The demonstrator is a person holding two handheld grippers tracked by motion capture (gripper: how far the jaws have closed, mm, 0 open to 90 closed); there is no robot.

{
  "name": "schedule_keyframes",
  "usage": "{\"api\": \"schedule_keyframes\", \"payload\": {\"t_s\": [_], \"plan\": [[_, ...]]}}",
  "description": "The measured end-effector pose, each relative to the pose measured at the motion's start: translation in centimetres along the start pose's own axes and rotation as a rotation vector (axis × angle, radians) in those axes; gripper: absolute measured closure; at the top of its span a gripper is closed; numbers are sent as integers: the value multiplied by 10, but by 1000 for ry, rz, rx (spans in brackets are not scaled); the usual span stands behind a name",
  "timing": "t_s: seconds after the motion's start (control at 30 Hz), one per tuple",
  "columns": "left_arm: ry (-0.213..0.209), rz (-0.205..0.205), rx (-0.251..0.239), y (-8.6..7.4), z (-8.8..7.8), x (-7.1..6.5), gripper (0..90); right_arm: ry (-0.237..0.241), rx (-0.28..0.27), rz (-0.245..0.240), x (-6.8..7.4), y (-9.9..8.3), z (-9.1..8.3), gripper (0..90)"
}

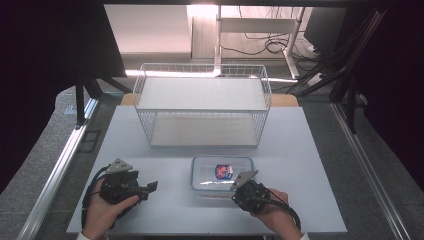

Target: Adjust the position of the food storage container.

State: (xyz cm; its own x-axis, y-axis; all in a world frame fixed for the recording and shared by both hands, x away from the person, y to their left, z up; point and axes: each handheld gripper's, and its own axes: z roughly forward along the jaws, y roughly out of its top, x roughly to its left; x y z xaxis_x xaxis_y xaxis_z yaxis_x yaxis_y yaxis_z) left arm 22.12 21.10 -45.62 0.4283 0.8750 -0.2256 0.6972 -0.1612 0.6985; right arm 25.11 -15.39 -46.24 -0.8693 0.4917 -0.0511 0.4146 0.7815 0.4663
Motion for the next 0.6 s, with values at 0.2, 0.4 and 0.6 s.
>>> {"api": "schedule_keyframes", "payload": {"t_s": [0.2, 0.4, 0.6], "plan": [[-16, 10, -27, 8, -1, -11, 189, 28, -131, 16, 0, 14, -28, 890], [-47, 28, -52, 16, -4, -28, 184, 83, -284, 85, -14, 16, -45, 866], [-70, 18, -47, 22, 3, -39, 180, 53, -388, 227, -40, -6, -53, 473]]}}
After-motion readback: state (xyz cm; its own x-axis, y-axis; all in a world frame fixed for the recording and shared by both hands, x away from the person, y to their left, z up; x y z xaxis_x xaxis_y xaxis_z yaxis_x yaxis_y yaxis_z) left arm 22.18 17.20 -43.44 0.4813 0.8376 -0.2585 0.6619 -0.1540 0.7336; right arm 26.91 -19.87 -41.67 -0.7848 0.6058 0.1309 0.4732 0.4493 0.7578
